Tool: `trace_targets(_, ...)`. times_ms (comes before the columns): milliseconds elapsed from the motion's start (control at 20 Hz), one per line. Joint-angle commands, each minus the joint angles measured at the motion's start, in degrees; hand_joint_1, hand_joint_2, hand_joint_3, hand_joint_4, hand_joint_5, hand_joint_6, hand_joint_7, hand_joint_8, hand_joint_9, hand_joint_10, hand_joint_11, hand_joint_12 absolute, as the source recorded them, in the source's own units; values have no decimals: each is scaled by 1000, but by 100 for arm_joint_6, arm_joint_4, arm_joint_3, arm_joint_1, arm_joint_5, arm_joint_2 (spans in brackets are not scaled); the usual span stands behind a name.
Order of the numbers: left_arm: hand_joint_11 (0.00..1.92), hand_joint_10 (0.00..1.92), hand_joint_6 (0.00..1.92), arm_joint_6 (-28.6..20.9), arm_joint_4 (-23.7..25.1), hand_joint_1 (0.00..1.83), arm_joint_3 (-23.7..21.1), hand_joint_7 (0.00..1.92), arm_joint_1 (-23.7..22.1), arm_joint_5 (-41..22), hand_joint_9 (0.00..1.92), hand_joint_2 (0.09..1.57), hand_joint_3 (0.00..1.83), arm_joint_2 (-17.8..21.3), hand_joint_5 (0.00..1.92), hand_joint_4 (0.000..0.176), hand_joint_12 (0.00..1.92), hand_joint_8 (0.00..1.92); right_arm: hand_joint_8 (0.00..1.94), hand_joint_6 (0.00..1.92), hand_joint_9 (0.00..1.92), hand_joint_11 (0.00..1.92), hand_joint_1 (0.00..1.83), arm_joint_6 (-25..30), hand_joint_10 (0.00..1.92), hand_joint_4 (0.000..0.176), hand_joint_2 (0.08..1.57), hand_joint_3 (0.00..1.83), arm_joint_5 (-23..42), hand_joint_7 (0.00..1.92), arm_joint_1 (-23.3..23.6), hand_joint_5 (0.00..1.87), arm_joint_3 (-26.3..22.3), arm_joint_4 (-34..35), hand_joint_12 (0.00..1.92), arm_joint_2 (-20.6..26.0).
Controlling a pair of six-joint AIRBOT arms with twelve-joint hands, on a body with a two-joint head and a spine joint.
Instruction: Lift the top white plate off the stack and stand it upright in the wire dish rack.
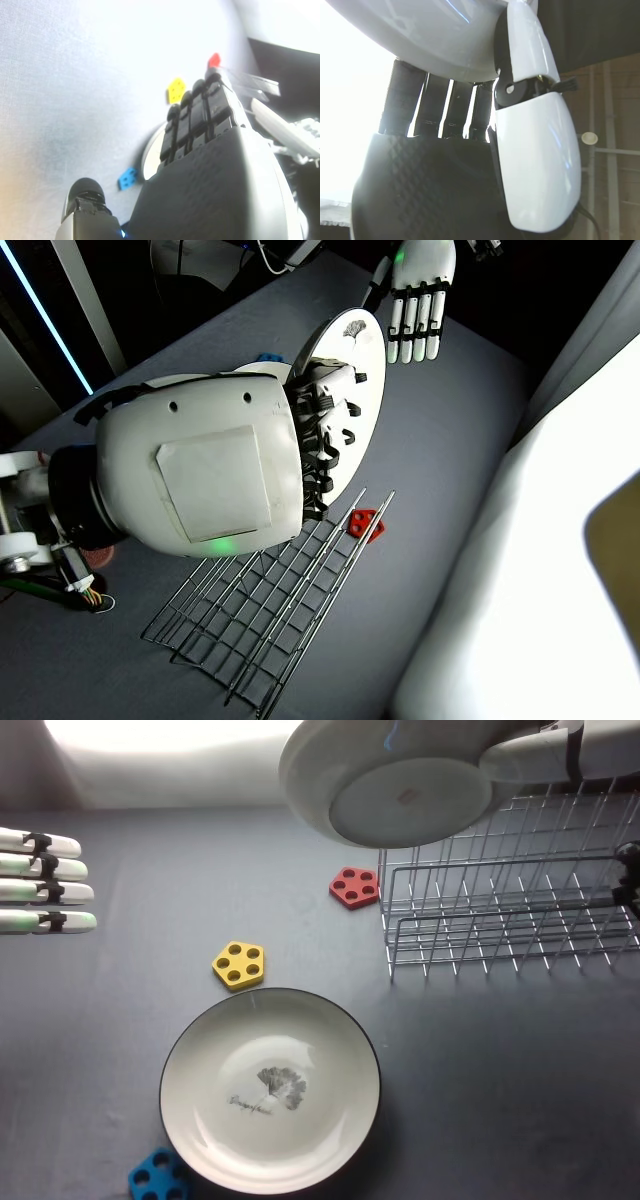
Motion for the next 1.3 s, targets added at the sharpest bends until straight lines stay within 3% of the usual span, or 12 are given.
trace_targets(0, 101, 6, 2, 41, -440, 31, 35, 66, -92, -340, 59, 981, 1, 63, 58, 0, 8, 2, 835, 1167, 1063, 1355, 1374, 208, 938, 0, 1098, 0, 699, 1014, 113, 873, 47, 482, 12, 80)
trace_targets(600, 95, 3, 4, 34, -440, 47, 43, 69, -94, -356, 51, 980, 1, 50, 72, 0, 9, 3, 878, 1190, 1005, 1331, 1376, 414, 991, 0, 1109, 0, 664, 978, 100, 878, 321, 535, 26, 40)
trace_targets(650, 98, 7, 6, 35, -440, 51, 45, 80, -95, -356, 61, 977, 0, 47, 79, 0, 10, 7, 796, 1128, 1015, 1072, 1468, 419, 865, 0, 1091, 0, 663, 986, 86, 878, 359, 535, 1051, 35)
trace_targets(700, 99, 7, 7, 35, -438, 63, 45, 86, -95, -356, 65, 976, 0, 47, 87, 0, 10, 8, 822, 1147, 996, 1003, 1484, 451, 877, 0, 1093, 0, 663, 959, 73, 854, 390, 535, 1289, 34)
trace_targets(750, 87, 5, 5, 35, -438, 76, 45, 82, -97, -356, 63, 979, 0, 45, 83, 0, 4, 5, 853, 1182, 975, 979, 1486, 520, 905, 0, 1100, 0, 653, 941, 59, 826, 427, 535, 1350, 33)
trace_targets(800, 77, 4, 0, 34, -438, 69, 45, 79, -97, -354, 64, 981, 1, 45, 74, 0, 0, 3, 897, 1218, 999, 1024, 1396, 561, 984, 0, 1113, 2, 640, 954, 43, 840, 448, 535, 839, 33)
trace_targets(850, 80, 3, 0, 34, -439, 50, 44, 78, -98, -352, 63, 978, 0, 45, 72, 0, 2, 2, 932, 1251, 990, 1100, 1376, 624, 1025, 0, 1124, 2, 627, 942, 18, 824, 475, 535, 554, 34)
trace_targets(950, 84, 5, 3, 33, -439, 59, 45, 82, -97, -340, 70, 980, 1, 45, 70, 0, 4, 4, 955, 1257, 972, 1180, 1370, 714, 1048, 0, 1130, 0, 604, 936, -34, 825, 525, 535, 331, 36)
trace_targets(1100, 72, 0, 0, 35, -402, 49, 52, 71, -96, -375, 51, 986, 3, 45, 55, 0, 0, 0, 843, 1184, 1030, 1257, 1378, 785, 978, 0, 1104, 1, 585, 999, -96, 862, 604, 539, 216, 33)
trace_targets(1150, 77, 1, 0, 35, -396, 49, 60, 72, -97, -372, 53, 989, 4, 44, 54, 0, 2, 1, 749, 1115, 1045, 1059, 1468, 790, 843, 0, 1083, 0, 576, 1006, -96, 864, 615, 539, 1104, 26)
trace_targets(1200, 78, 2, 0, 32, -395, 15, 61, 70, -97, -360, 56, 988, 3, 44, 52, 0, 3, 0, 747, 1115, 1034, 1010, 1486, 814, 837, 0, 1082, 1, 557, 998, -96, 857, 624, 539, 1298, 19)
trace_targets(1250, 91, 7, 6, 31, -396, 33, 61, 84, -97, -360, 70, 984, 0, 44, 69, 0, 8, 5, 826, 1163, 1038, 1039, 1400, 857, 938, 0, 1099, 0, 534, 995, -96, 866, 633, 539, 821, 13)
